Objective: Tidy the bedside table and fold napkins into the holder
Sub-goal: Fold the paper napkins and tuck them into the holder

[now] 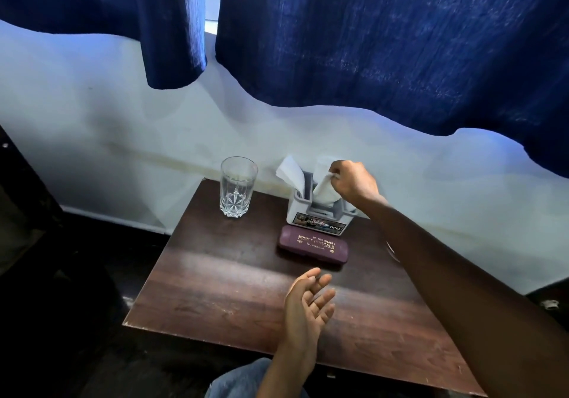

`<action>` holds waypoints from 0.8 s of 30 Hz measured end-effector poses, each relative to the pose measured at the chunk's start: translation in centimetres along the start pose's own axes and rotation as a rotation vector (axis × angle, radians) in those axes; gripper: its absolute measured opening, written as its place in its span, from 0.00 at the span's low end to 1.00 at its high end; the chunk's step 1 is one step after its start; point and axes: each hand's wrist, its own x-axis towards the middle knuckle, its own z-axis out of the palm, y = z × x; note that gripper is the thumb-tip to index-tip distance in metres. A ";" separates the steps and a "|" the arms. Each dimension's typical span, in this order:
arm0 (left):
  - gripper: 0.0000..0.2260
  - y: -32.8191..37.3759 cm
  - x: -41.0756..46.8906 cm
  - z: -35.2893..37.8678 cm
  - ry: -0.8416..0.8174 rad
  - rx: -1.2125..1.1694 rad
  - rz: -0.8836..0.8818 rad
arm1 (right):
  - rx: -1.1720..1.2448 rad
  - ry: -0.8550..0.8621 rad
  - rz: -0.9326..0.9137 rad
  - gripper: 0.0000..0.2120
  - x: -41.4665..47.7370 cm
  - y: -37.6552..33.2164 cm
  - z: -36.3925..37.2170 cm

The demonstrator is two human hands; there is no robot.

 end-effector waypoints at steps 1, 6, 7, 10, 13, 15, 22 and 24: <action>0.10 0.0 0.0 0.0 -0.004 0.000 -0.002 | -0.003 -0.007 0.006 0.16 0.0 -0.1 0.1; 0.10 0.0 0.0 0.0 -0.006 0.002 -0.008 | -0.040 -0.008 0.021 0.15 0.1 -0.3 0.0; 0.11 0.0 0.0 0.0 -0.013 0.001 -0.005 | -0.049 0.003 0.020 0.14 0.2 -0.3 -0.1; 0.11 0.0 0.0 0.0 -0.013 0.005 0.002 | -0.082 -0.040 0.001 0.13 0.1 -0.2 -0.1; 0.10 0.0 -0.1 0.0 -0.010 0.012 0.006 | -0.093 -0.040 0.003 0.13 0.0 -0.1 0.1; 0.10 0.0 -0.1 0.0 -0.013 0.019 0.013 | -0.073 -0.029 0.007 0.12 0.0 -0.2 0.3; 0.11 0.0 0.0 -0.1 -0.010 0.010 0.011 | -0.044 -0.116 0.002 0.23 0.2 0.2 0.3; 0.11 -0.1 0.0 -0.1 -0.005 0.013 0.004 | -0.086 -0.132 -0.002 0.25 0.4 0.6 0.3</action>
